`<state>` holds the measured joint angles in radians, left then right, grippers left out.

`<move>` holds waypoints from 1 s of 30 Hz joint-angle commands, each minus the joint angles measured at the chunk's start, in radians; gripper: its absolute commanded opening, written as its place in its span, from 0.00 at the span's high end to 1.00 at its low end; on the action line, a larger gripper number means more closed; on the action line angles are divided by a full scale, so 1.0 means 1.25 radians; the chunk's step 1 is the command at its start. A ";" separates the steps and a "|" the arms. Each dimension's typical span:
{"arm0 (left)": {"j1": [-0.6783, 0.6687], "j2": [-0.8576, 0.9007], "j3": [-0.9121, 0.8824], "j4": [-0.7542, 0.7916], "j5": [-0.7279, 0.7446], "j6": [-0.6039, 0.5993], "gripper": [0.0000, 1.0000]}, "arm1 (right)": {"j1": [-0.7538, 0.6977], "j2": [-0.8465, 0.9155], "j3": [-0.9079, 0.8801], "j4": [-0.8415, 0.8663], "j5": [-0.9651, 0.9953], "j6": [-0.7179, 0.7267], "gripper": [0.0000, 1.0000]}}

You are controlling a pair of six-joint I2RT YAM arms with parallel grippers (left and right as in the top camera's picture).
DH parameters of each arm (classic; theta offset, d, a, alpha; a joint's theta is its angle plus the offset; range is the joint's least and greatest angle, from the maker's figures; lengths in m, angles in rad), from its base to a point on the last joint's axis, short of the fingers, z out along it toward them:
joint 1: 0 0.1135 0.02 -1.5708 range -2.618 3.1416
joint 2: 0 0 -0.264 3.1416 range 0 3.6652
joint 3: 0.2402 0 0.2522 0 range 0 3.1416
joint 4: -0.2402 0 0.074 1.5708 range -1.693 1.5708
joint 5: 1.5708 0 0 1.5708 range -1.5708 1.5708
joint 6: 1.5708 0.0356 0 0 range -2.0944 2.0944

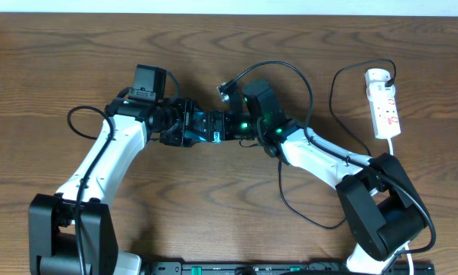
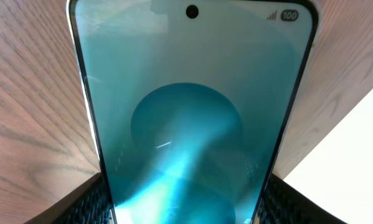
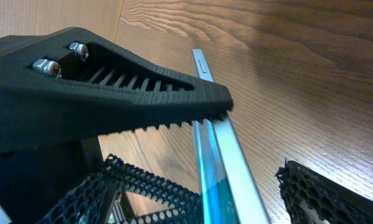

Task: Plug charger to phone and switch on socket

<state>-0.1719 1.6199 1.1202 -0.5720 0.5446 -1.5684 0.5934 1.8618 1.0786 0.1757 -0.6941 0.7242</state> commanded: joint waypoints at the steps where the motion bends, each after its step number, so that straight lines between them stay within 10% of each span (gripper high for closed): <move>1: -0.004 -0.003 -0.001 0.005 0.014 -0.009 0.93 | 0.003 0.007 0.011 0.001 0.009 0.006 0.11; 30: -0.004 -0.003 -0.001 0.004 0.035 -0.009 0.92 | 0.002 0.007 0.011 0.000 0.009 -0.006 0.53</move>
<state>-0.1753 1.6199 1.1202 -0.5713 0.5529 -1.5745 0.5934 1.8618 1.0786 0.1761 -0.6804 0.7242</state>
